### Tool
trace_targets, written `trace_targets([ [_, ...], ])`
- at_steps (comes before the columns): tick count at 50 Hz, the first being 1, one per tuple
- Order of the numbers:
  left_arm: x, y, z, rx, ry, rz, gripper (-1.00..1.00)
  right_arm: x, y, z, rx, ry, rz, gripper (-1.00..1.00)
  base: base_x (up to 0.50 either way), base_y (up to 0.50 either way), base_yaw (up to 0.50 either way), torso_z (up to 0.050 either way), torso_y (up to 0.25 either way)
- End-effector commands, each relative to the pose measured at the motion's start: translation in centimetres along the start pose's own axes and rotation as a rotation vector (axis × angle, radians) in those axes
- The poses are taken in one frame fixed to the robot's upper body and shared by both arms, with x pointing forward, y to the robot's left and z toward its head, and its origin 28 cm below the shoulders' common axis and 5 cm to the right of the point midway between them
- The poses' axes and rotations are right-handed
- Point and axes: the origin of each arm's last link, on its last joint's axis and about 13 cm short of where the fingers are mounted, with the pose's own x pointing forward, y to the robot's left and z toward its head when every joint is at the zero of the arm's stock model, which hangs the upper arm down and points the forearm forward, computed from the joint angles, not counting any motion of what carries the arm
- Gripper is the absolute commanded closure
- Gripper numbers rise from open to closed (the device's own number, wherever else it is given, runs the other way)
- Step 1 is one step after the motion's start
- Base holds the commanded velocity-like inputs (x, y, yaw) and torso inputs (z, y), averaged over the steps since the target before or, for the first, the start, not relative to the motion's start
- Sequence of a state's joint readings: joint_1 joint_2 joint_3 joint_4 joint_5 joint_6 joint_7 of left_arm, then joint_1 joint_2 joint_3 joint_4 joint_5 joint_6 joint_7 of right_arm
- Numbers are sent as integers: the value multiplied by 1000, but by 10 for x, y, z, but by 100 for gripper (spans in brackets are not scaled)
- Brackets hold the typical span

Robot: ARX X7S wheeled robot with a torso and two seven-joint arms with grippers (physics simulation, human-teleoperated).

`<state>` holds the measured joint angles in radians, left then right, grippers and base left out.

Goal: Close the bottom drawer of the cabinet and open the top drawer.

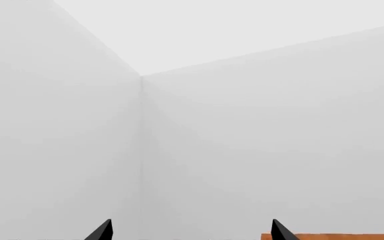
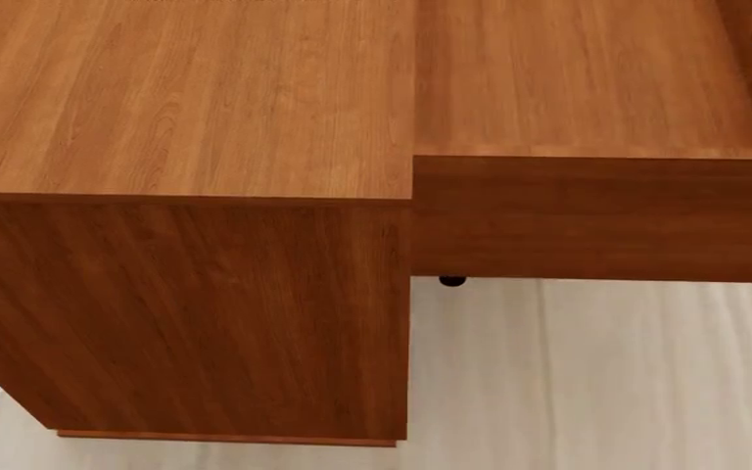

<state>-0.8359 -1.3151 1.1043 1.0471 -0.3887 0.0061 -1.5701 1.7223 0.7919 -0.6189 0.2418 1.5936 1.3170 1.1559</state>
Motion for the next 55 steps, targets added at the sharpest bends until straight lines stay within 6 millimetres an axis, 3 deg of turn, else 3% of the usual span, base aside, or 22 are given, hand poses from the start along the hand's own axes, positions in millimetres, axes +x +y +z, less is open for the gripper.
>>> trace_targets([
  [1, 3, 0, 1, 2, -1, 1, -100, 38, -12, -36, -75, 242, -135, -100, 0, -3, -3, 0, -13],
  [3, -6, 0, -3, 2, -1, 1, -100, 39, -15, -35, -65, 249, -140, -100, 5, -3, -3, 0, -5],
  [5, 2, 0, 1, 1, -1, 1, -100, 41, -19, -33, -58, 239, -174, -100, 0, -3, -3, 0, -6],
  [11, 0, 0, 0, 3, 0, 0, -100, 37, -27, -22, -11, 213, -188, -100, 2, -3, -4, 0, -7],
  [20, 4, 0, 1, 7, 1, -3, -100, -6, -33, 22, 111, 68, -37, -100, 0, -1, -2, 0, -1],
  [35, -4, -1, -2, 7, 5, -9, -100, -80, -36, 50, 133, -137, 126, -100, 0, 0, 0, 0, 0],
  [37, 3, -1, 1, 6, 5, -9, -100, -86, -37, 50, 128, -156, 128, -100, 0, 0, 0, 0, 0],
  [45, 1, -1, 0, 6, 5, -11, -100, -112, -43, 43, 135, -220, 171, -100, 0, 0, 0, 0, 0],
  [55, -5, -2, -3, 7, 6, -16, -100, -141, -44, 14, 136, -294, 222, -100, 0, 0, 0, 0, 0],
])
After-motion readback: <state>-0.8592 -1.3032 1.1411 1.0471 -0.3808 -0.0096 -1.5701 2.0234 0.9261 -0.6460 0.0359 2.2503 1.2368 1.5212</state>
